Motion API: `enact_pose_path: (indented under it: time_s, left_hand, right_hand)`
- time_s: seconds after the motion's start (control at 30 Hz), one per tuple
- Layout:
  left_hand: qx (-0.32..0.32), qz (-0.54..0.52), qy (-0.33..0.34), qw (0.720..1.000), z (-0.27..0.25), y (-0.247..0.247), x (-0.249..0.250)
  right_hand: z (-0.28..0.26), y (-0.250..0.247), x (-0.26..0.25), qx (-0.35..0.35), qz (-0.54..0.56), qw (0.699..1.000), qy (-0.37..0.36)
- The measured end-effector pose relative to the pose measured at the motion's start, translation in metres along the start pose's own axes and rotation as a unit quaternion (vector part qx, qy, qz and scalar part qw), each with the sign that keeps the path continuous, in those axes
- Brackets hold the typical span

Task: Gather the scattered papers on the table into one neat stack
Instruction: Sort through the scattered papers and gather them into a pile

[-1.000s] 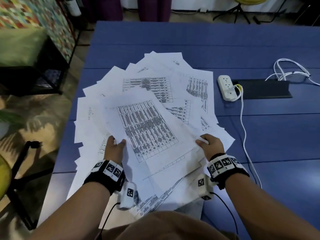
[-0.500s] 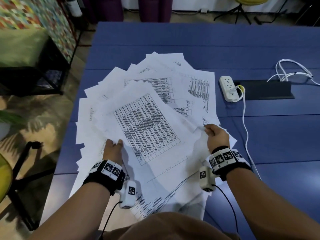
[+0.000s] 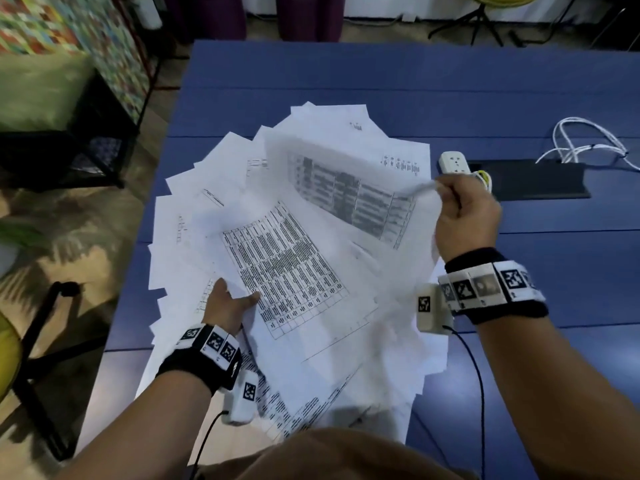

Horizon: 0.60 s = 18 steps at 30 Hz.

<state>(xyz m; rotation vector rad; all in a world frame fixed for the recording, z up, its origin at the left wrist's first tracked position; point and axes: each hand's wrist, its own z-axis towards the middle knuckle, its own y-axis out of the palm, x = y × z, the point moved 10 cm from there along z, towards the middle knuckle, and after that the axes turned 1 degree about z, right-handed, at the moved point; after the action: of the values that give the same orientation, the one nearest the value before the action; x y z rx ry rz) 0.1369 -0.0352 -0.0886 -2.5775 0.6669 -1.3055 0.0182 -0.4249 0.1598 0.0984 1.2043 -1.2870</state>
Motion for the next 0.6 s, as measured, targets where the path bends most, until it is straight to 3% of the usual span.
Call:
enact_pose_path:
  time_s: [0.17, 0.3, 0.47, 0.53, 0.6]
  left_hand:
    - [0.006, -0.046, -0.001, 0.999, 0.003, 0.000, -0.004]
    - [0.015, -0.071, 0.016, 0.997, 0.003, 0.003, -0.001]
    - [0.007, -0.120, 0.006, 0.993, -0.005, 0.010, 0.002]
    - [0.000, -0.119, -0.010, 0.993, -0.002, 0.011, -0.001]
    - [-0.015, -0.145, -0.022, 0.989, -0.003, 0.015, -0.001]
  right_hand:
    - [0.031, -0.038, -0.028, 0.095, 0.022, 0.995, -0.031]
    - [0.036, -0.049, -0.030, 0.134, 0.079, 0.988, 0.024]
    - [-0.006, -0.030, 0.041, 0.116, 0.075, 0.959, 0.247]
    - [-0.040, -0.001, 0.079, 0.053, 0.104, 0.921, 0.371]
    - [-0.081, 0.036, 0.101, -0.031, 0.170, 0.859, 0.481]
